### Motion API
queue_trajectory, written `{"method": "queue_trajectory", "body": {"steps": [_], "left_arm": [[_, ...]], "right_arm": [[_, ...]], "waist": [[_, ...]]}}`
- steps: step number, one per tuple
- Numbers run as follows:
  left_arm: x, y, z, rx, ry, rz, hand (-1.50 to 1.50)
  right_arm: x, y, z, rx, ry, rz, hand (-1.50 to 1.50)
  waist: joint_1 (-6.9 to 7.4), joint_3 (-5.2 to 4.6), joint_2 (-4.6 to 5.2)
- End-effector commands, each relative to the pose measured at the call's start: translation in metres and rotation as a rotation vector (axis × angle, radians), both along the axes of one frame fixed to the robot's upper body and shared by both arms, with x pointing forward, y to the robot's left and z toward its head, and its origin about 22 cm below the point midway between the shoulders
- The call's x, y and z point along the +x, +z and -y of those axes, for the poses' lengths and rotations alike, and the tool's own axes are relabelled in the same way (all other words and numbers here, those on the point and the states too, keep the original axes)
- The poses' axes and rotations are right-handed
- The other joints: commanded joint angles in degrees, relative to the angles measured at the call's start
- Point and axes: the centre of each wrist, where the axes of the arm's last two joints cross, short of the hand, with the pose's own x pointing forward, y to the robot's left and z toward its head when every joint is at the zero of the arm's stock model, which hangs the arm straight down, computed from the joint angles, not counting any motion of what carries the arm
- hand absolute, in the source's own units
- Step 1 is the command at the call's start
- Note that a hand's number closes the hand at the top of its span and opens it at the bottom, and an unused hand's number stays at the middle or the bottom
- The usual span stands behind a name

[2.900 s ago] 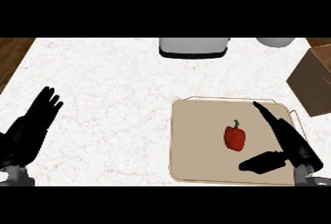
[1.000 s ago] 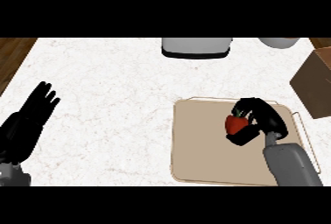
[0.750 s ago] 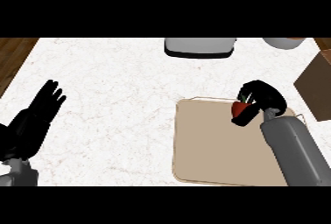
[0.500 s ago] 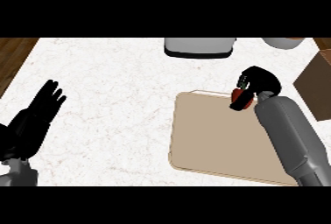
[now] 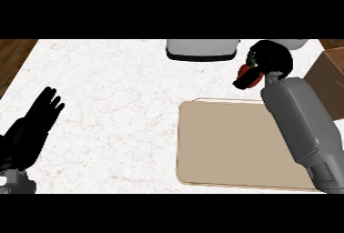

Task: Pick the bell pepper from the tray and place it in the cardboard box

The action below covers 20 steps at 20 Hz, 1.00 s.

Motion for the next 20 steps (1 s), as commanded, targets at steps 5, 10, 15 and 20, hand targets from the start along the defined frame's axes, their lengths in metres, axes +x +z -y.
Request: {"method": "queue_trajectory", "body": {"steps": [5, 10, 15, 20], "left_arm": [[-0.008, 0.002, -0.004, 0.014, 0.012, -0.014, 0.0], [0.004, 0.002, -0.014, -0.016, 0.015, -0.009, 0.0], [-0.007, 0.008, -0.006, -0.011, 0.018, 0.0, 0.0], [0.0, 0.001, -0.009, 0.002, 0.01, -0.009, 0.0]], "right_arm": [[-0.01, 0.101, -0.03, -0.053, -0.073, 0.328, 1.5], [-0.031, 0.126, -0.006, -0.069, -0.226, 0.424, 1.5], [-0.037, 0.155, 0.014, -0.103, -0.336, 0.457, 1.5], [-0.033, 0.157, 0.069, -0.128, -0.377, 0.411, 1.5]], "waist": [[-0.49, -0.01, -0.41], [-1.15, -0.01, -0.24], [-0.27, 0.0, -0.11], [-0.31, 0.0, 0.02]]}}
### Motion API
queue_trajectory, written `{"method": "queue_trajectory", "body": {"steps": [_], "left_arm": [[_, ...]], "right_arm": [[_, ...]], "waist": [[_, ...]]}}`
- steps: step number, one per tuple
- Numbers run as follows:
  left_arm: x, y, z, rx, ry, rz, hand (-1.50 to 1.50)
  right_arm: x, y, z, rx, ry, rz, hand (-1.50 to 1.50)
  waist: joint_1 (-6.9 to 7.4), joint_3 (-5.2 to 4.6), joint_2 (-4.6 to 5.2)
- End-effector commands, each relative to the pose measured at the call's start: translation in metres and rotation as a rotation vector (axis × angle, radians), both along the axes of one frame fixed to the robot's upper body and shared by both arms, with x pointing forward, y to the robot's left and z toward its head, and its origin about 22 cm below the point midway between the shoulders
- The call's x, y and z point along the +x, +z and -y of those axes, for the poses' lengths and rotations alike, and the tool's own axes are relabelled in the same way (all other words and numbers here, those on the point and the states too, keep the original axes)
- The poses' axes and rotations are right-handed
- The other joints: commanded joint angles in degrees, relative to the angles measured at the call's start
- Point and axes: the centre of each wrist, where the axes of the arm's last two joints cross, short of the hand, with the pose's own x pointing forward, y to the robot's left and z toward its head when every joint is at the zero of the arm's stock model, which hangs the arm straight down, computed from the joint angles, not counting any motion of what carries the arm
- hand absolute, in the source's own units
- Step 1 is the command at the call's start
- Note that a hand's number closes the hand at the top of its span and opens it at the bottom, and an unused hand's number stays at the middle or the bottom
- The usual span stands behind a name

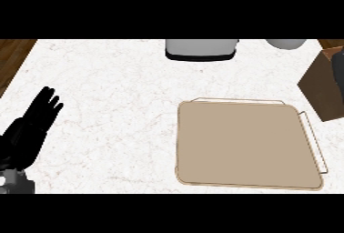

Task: Pick the bell pepper from the tray and place it in the cardboard box

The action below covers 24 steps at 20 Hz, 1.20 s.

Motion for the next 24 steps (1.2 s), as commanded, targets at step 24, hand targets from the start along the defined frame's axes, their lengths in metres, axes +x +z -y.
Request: {"method": "queue_trajectory", "body": {"steps": [24], "left_arm": [[-0.004, -0.005, -0.003, -0.007, -0.005, 0.021, 0.0]], "right_arm": [[0.001, -0.151, 0.158, 0.204, -0.124, -0.216, 1.5]], "waist": [[0.9, 0.06, 0.35]]}}
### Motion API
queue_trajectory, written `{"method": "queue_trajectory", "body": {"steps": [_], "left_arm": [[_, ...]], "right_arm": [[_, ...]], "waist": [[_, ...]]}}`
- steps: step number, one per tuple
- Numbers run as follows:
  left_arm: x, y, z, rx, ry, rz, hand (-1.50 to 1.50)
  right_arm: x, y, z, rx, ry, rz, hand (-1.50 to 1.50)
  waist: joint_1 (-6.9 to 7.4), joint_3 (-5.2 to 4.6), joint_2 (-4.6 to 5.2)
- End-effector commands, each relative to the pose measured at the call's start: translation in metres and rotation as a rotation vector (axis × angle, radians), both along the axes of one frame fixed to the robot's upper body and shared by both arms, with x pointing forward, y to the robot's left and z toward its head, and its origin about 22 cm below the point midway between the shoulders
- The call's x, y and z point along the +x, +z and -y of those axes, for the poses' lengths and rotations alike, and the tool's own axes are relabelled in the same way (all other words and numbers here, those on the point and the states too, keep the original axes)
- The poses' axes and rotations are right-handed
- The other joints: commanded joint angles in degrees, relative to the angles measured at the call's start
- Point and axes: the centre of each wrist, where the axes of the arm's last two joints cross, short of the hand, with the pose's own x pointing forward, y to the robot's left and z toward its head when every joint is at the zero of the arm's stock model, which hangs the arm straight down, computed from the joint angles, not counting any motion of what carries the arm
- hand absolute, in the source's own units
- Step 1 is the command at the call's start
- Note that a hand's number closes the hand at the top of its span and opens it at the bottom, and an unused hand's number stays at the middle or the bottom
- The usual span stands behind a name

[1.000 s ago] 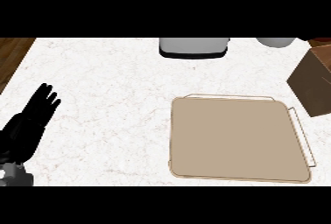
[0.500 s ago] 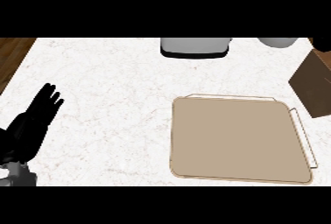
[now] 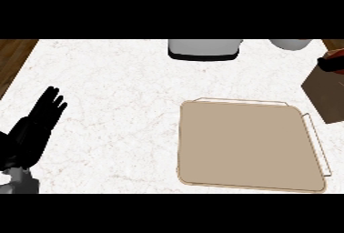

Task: Pick the bell pepper from the tray and place it in the cardboard box

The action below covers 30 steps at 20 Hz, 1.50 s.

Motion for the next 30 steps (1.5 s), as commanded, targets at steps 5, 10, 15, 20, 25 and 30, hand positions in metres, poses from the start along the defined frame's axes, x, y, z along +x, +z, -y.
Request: {"method": "queue_trajectory", "body": {"steps": [5, 10, 15, 20, 25, 30], "left_arm": [[0.004, 0.016, 0.015, -0.01, -0.01, -0.008, 0.0], [-0.001, -0.002, -0.001, -0.012, -0.006, 0.005, 0.0], [-0.005, -0.003, -0.014, -0.005, -0.005, -0.015, 0.0], [-0.009, 0.012, -0.003, 0.003, 0.027, 0.006, 0.0], [-0.001, 0.004, -0.009, 0.013, 0.026, 0.004, 0.0], [-0.003, 0.013, -0.026, -0.003, 0.012, 0.002, 0.0]], "right_arm": [[-0.015, -0.041, 0.029, 0.146, 0.014, -0.113, -1.5], [-0.021, -0.049, 0.037, 0.169, 0.049, 0.13, -1.5], [-0.023, -0.037, 0.037, 0.342, -0.072, 0.492, -1.5], [-0.05, -0.016, 0.078, 0.448, -0.104, 0.645, -1.5], [-0.086, -0.025, 0.095, 0.481, -0.132, 0.666, -1.5], [-0.13, -0.014, 0.14, 0.507, -0.114, 0.709, -1.5]], "waist": [[-0.15, 0.11, -0.01], [-0.14, 0.1, 0.05], [-1.15, 0.11, -0.29], [-1.41, 0.1, -0.54], [-1.84, 0.01, -0.53], [-1.19, 0.05, -0.34]]}}
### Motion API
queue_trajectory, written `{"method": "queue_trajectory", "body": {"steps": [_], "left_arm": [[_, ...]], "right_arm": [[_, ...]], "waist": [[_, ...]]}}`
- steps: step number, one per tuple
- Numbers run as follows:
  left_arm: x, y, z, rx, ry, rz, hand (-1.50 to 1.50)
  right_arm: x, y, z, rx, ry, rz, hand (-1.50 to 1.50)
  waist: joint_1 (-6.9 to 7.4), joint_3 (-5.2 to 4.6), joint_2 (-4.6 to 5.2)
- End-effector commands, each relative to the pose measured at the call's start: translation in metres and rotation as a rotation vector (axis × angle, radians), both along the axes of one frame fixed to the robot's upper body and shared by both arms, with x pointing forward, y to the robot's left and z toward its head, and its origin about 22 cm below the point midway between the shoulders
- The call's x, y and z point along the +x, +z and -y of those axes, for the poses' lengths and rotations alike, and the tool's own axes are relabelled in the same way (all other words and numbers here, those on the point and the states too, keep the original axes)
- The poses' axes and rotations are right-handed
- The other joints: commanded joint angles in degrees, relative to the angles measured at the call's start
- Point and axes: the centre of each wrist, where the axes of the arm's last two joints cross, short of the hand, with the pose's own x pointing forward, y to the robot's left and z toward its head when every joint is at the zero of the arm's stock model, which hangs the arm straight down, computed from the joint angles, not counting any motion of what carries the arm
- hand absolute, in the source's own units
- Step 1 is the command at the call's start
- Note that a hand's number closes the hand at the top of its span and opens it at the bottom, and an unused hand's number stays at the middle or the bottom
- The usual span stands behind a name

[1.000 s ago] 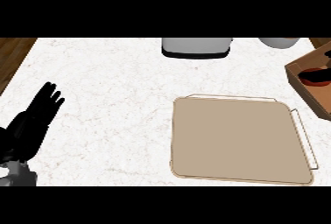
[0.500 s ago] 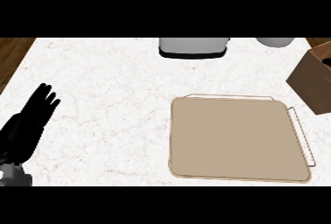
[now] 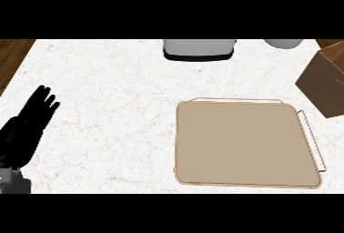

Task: Pick the bell pepper from the tray and place it in the cardboard box

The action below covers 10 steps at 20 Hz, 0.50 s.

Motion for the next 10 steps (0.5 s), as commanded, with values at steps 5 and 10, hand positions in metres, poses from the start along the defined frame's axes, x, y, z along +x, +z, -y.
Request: {"method": "queue_trajectory", "body": {"steps": [5, 10], "left_arm": [[-0.009, -0.015, -0.002, -0.01, -0.018, -0.001, 0.0], [0.0, -0.002, 0.02, 0.003, -0.007, 0.012, 0.0]], "right_arm": [[-0.063, 0.014, 0.035, -0.004, 0.048, 0.042, -1.5], [-0.076, 0.011, 0.054, -0.005, 0.047, 0.01, -1.5]], "waist": [[0.35, -0.01, 0.08], [0.74, 0.03, 0.2]]}}
